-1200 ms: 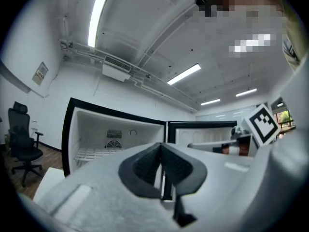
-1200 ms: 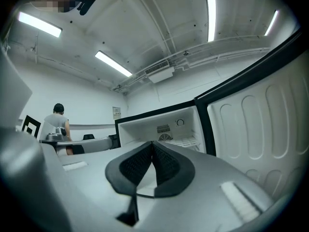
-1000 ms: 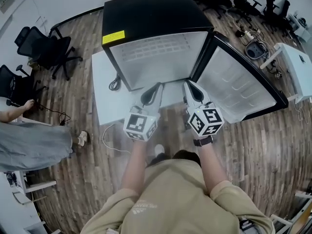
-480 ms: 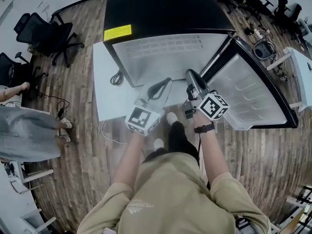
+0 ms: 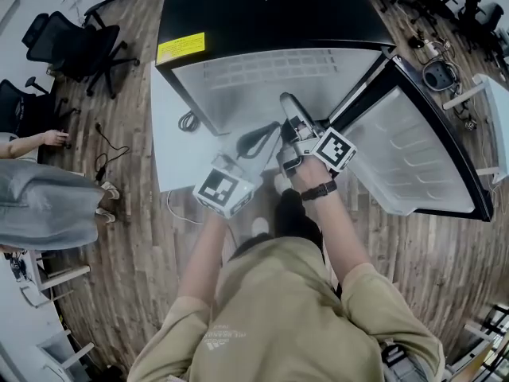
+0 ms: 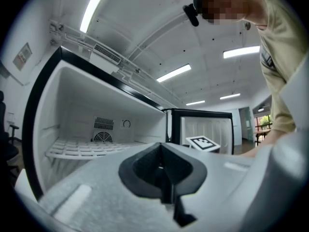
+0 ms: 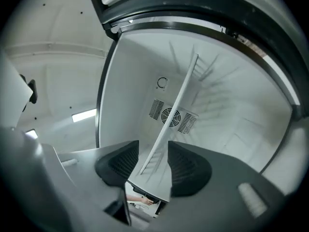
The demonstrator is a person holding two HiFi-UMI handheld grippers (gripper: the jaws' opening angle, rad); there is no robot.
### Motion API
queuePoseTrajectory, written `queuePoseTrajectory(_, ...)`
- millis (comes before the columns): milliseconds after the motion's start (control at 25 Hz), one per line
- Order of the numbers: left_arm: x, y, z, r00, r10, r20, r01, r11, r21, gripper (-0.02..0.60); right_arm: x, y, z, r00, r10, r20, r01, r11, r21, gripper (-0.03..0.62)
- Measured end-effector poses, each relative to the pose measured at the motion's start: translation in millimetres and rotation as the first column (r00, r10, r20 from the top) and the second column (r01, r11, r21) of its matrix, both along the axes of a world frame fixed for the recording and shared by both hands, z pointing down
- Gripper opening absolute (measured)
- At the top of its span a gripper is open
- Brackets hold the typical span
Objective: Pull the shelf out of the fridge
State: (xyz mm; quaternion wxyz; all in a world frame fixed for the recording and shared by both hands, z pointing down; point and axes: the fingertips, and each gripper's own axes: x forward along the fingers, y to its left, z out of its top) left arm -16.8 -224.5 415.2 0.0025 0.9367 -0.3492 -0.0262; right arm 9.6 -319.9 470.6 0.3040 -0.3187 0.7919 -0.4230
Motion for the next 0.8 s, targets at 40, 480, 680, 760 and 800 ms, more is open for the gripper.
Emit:
queuePoseTrajectory(40,-0.5,-1.2,-0.1,1.0,0.006,-0.01,-0.006,1.0,-0.004,-0.003,-1.2,-5.1,0.7,1.0,0.002,0.013,-0.002,1.0,-0.002,0.19)
queuePoseTrajectory(480,-12.4,-23.2,-0.8,0.999,-0.05,-0.012,0.05,0.999,-0.012,-0.003,-5.5,-61.2,0.5,0.977,0.052,0.207,-0.043,0.998,-0.051,0.305)
queuePoseTrajectory(680,-17.7,-31.6,1.3,0.997,-0.079,-0.013,0.079,0.997,-0.011,-0.003,-15.7,-81.5,3.0,0.97,0.068,0.232,-0.046,0.994,-0.099,0.32)
queuePoseTrajectory(760,-19.0,-34.0,2.2,0.996,-0.091,-0.011,0.09,0.996,-0.016,-0.003,-21.2,-87.7,2.5,0.966,0.063,0.25,-0.037,0.994,-0.107,0.328)
queuePoseTrajectory(800,-19.3,-34.8,2.3,0.995,-0.095,-0.009,0.095,0.995,-0.017,-0.003,-22.9,-90.6,3.0,0.964,0.066,0.257,-0.037,0.993,-0.115,0.331)
